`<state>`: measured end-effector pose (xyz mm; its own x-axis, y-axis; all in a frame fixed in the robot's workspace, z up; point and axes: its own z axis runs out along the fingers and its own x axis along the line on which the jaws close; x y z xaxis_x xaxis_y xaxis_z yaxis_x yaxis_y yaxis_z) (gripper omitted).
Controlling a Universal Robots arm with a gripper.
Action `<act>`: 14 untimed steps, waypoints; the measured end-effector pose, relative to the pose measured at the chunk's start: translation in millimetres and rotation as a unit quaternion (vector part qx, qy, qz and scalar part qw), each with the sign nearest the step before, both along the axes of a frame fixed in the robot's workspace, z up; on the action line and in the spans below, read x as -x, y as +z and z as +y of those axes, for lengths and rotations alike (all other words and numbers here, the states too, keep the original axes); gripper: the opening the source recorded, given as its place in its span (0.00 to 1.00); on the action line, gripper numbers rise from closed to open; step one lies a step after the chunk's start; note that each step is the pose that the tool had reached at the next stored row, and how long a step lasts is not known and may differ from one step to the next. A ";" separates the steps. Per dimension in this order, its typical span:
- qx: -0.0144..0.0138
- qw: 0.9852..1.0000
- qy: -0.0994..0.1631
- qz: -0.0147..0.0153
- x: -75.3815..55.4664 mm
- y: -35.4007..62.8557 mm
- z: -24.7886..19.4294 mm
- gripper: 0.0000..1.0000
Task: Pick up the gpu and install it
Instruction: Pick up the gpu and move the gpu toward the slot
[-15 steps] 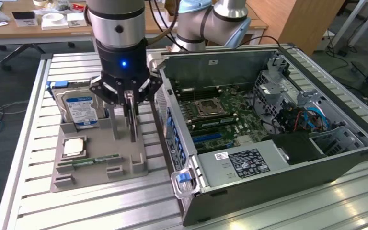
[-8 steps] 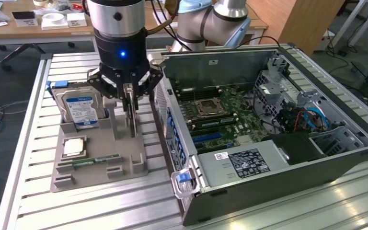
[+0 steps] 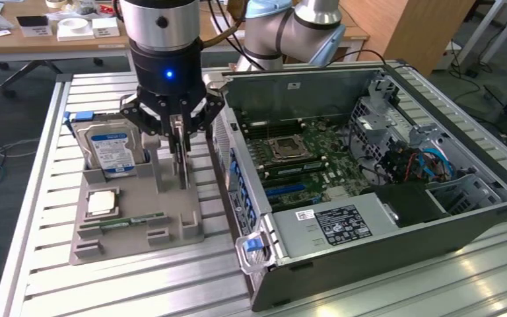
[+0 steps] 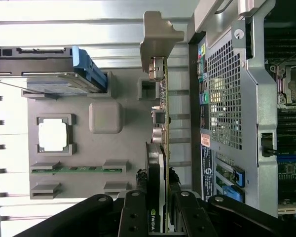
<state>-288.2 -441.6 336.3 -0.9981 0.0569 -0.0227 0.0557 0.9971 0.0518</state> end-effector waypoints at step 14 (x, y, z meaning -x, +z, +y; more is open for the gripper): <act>0.000 1.000 0.000 0.000 -0.3 22.2 0.0 0.27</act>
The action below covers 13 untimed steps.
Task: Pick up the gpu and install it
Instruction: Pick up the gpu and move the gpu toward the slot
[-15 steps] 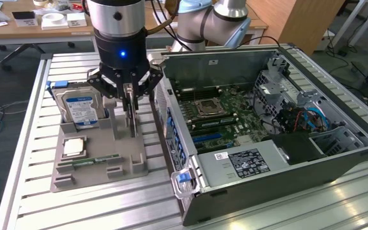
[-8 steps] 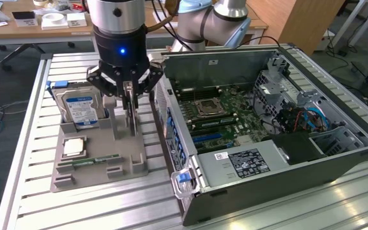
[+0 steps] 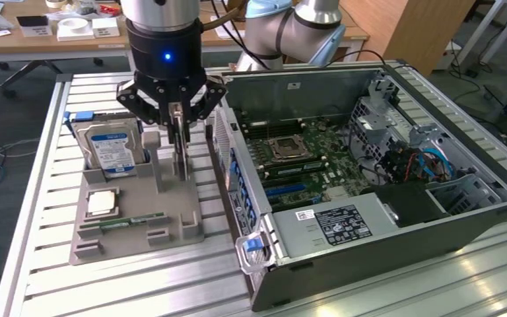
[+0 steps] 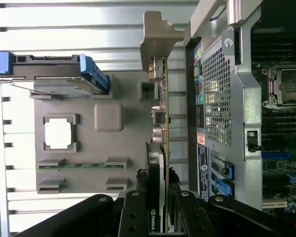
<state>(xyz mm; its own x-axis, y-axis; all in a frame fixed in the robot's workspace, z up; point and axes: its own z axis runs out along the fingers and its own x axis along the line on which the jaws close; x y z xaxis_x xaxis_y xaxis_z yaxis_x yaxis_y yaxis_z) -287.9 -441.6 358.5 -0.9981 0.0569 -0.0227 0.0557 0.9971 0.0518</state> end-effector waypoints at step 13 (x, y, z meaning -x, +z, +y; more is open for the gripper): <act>0.000 1.000 0.000 0.000 -0.1 26.5 0.0 0.27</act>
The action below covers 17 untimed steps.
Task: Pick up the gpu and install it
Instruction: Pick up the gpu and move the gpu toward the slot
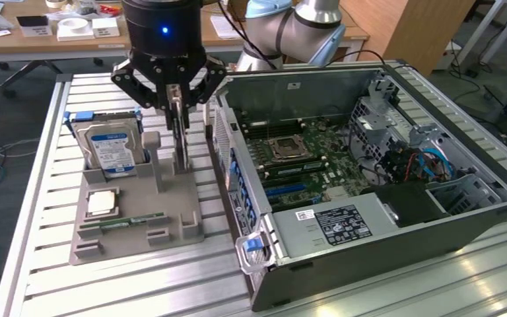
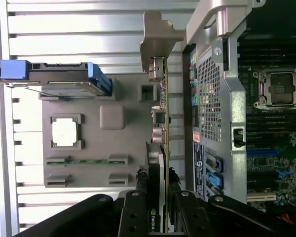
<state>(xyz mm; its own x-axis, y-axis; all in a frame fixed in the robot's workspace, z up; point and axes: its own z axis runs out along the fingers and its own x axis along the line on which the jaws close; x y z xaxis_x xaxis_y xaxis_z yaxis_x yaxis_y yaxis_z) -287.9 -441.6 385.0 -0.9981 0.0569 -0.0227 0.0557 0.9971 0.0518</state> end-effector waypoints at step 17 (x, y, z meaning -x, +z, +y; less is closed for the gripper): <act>0.000 1.000 0.001 0.000 0.0 23.6 0.0 0.27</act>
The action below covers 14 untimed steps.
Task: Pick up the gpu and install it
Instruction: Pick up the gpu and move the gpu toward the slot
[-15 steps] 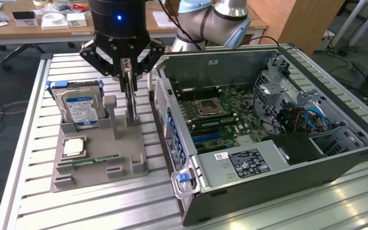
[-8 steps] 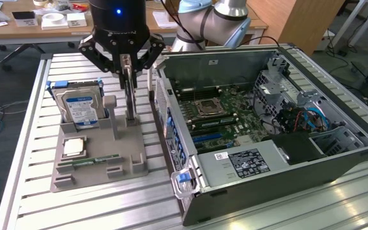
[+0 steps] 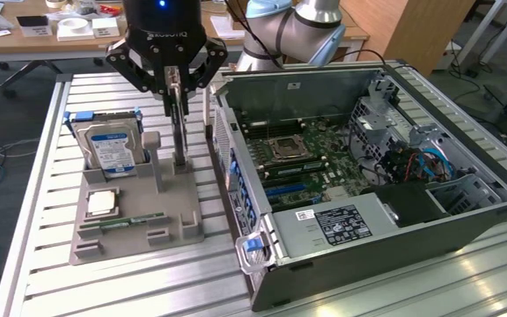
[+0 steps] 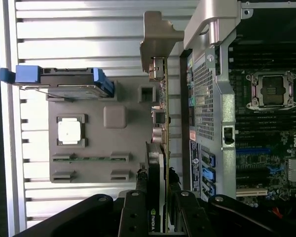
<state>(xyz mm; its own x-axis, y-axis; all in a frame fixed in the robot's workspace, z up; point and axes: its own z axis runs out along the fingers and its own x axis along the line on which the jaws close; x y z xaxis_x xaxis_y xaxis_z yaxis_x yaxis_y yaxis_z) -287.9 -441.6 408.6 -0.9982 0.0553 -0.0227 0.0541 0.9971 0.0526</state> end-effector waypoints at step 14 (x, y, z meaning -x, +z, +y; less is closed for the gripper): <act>0.000 1.000 0.000 0.000 -0.5 4.0 0.0 0.27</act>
